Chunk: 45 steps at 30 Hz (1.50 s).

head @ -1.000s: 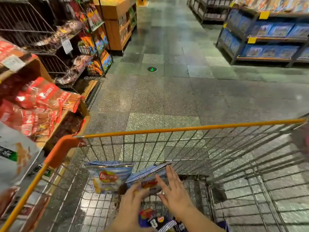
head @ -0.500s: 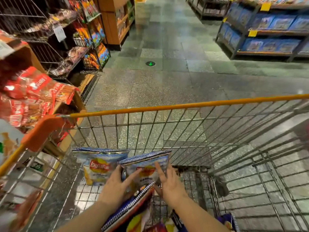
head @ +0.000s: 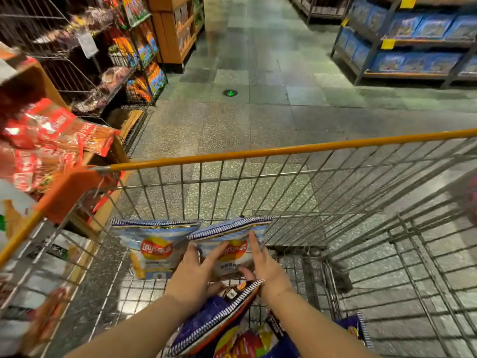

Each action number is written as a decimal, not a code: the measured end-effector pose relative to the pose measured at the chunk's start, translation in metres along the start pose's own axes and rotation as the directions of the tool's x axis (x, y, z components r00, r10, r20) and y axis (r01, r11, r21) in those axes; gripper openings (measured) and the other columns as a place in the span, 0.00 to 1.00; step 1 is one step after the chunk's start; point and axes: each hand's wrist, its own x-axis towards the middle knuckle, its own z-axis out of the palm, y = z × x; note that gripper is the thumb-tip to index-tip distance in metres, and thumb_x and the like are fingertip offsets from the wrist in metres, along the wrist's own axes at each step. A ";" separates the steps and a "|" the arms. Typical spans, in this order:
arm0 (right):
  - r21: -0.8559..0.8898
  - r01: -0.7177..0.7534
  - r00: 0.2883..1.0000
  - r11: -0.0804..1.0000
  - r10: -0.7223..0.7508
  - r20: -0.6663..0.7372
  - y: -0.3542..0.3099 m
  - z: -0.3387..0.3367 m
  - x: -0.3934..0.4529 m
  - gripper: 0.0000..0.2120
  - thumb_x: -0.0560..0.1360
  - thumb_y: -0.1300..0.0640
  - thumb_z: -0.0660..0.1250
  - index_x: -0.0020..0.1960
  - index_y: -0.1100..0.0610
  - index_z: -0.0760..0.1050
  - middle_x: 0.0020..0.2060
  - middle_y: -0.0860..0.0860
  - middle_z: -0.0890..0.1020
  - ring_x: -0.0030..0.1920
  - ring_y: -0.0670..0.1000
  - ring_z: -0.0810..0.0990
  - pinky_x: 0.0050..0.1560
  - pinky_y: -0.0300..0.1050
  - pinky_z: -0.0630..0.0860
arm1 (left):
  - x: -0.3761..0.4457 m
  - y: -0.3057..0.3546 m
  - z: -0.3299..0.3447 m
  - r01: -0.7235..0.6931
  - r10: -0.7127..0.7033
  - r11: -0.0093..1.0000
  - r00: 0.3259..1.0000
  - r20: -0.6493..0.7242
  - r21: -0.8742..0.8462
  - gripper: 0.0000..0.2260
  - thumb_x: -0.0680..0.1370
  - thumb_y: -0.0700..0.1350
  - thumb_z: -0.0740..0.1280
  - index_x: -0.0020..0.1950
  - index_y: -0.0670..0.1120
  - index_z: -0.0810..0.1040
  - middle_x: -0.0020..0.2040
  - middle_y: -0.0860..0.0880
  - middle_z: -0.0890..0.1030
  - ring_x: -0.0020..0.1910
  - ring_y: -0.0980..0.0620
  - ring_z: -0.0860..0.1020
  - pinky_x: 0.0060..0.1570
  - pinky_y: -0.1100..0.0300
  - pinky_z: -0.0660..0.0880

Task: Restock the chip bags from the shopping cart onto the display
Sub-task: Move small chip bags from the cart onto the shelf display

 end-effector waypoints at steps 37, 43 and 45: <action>-0.253 0.707 0.476 0.660 -0.709 -0.520 -0.453 -0.195 -0.254 0.36 0.77 0.47 0.57 0.78 0.50 0.43 0.58 0.66 0.78 0.35 0.66 0.80 0.30 0.50 0.74 | -0.396 0.059 -0.430 0.125 -0.029 0.990 0.657 -0.754 0.071 0.38 0.71 0.43 0.72 0.75 0.60 0.57 0.70 0.36 0.58 0.62 0.35 0.69 0.54 0.52 0.73; -0.157 0.821 0.478 0.550 -0.810 -0.339 -0.625 -0.120 -0.369 0.33 0.81 0.52 0.56 0.75 0.49 0.36 0.54 0.58 0.80 0.45 0.61 0.79 0.46 0.55 0.70 | -0.624 0.009 -0.496 0.393 -0.273 0.920 0.622 -0.734 -0.009 0.39 0.72 0.48 0.70 0.75 0.63 0.50 0.69 0.41 0.57 0.63 0.39 0.69 0.59 0.56 0.68; -0.120 0.875 0.425 0.470 -0.862 -0.277 -0.676 -0.095 -0.405 0.33 0.82 0.52 0.55 0.73 0.48 0.33 0.36 0.53 0.77 0.36 0.57 0.76 0.41 0.53 0.70 | -0.692 -0.001 -0.511 0.517 -0.398 0.854 0.579 -0.712 -0.057 0.39 0.74 0.48 0.70 0.74 0.66 0.49 0.70 0.42 0.56 0.64 0.38 0.68 0.59 0.54 0.69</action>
